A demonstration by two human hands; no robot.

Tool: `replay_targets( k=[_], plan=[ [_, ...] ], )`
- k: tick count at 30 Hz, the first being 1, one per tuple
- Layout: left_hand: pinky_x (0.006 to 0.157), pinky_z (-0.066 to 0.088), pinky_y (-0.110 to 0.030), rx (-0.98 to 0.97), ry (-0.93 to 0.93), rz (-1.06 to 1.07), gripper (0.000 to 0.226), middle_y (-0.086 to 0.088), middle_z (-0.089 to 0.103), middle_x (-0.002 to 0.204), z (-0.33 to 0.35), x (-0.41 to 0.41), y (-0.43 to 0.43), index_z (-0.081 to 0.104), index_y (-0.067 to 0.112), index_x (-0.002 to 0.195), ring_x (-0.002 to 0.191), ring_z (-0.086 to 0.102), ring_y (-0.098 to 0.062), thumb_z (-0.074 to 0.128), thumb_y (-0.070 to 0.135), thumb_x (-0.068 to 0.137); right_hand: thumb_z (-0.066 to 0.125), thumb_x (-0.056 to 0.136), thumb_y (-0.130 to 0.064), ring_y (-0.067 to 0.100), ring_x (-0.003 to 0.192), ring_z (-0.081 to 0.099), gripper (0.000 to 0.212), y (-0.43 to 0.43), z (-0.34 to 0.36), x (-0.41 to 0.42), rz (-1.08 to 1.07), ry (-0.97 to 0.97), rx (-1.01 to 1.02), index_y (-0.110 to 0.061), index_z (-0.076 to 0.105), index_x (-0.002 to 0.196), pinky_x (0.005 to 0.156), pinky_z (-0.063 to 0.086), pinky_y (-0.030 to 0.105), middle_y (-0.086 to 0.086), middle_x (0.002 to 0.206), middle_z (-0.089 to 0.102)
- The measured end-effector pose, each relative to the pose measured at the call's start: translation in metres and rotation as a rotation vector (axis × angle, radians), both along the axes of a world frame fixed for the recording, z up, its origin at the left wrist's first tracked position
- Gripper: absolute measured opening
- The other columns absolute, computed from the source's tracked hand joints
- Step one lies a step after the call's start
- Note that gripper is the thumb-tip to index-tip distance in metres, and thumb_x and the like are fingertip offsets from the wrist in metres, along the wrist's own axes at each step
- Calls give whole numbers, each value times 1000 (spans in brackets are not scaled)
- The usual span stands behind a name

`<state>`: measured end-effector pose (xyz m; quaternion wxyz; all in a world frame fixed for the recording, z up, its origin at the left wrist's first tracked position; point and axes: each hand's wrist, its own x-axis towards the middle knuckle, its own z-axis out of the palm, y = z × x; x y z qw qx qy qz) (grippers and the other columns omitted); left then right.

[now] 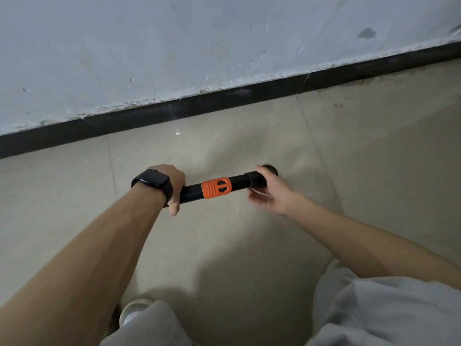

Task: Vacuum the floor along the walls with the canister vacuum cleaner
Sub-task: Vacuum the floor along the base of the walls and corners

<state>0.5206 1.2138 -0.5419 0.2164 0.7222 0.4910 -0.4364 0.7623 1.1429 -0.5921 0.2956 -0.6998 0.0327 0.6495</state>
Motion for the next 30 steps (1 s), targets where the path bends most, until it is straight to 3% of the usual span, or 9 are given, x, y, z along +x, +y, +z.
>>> replay_targets(
  k=[5, 11, 14, 17, 21, 23, 25, 30],
  plan=[
    [52, 44, -22, 41, 24, 20, 37, 3, 66, 71, 7, -4, 0, 70, 22, 83, 67, 65, -17, 86, 44, 57, 74, 93, -34, 28, 64, 70, 38, 24, 4, -1, 106, 8, 60, -9, 58, 117, 59, 63, 39, 16, 93, 71],
    [69, 56, -26, -54, 118, -54, 31, 6, 73, 75, 0, 16, -7, 76, 24, 84, 71, 70, -14, 87, 27, 55, 66, 96, -37, 22, 54, 69, 28, -39, 2, 12, 68, 87, -96, -11, 62, 106, 48, 57, 33, 12, 72, 72],
    [63, 53, -23, -34, 125, -167, 28, 7, 71, 71, -7, 26, -18, 74, 24, 80, 67, 69, -12, 87, 26, 55, 65, 96, -38, 23, 56, 70, 38, -75, -3, 14, 26, 104, -136, -7, 60, 118, 49, 56, 31, 14, 75, 73],
    [61, 52, -23, -61, 158, -210, 29, 7, 69, 69, -9, 32, -23, 71, 22, 77, 66, 67, -12, 89, 27, 54, 60, 96, -39, 22, 58, 69, 34, -85, -1, 15, 26, 111, -135, -9, 61, 113, 50, 57, 31, 12, 73, 72],
    [65, 45, -24, -63, 206, -245, 21, 8, 57, 66, -4, 28, -26, 61, 19, 71, 72, 62, -15, 81, 24, 71, 56, 97, -41, 21, 58, 69, 31, -97, 3, 2, 84, 166, -158, -10, 63, 101, 55, 57, 31, 11, 73, 70],
    [69, 43, -25, -52, 220, -269, 9, 8, 52, 68, 0, 22, -31, 66, 20, 84, 76, 58, -16, 74, 19, 80, 56, 98, -40, 22, 60, 69, 33, -105, 4, -6, 115, 199, -171, -9, 65, 98, 59, 59, 32, 12, 76, 70],
    [69, 44, -25, -69, 243, -287, 21, 8, 53, 70, 2, 19, -36, 71, 22, 99, 77, 58, -17, 76, 22, 79, 55, 98, -39, 21, 59, 68, 32, -109, 5, -10, 118, 203, -162, -8, 65, 97, 60, 59, 33, 12, 76, 70],
    [62, 47, -25, -98, 175, -259, 36, 9, 62, 70, 7, 50, -31, 73, 27, 94, 72, 63, -15, 89, 34, 62, 55, 98, -37, 21, 52, 67, 27, -91, 11, 23, 55, 91, -107, -11, 62, 99, 57, 58, 33, 11, 73, 69]
  ],
)
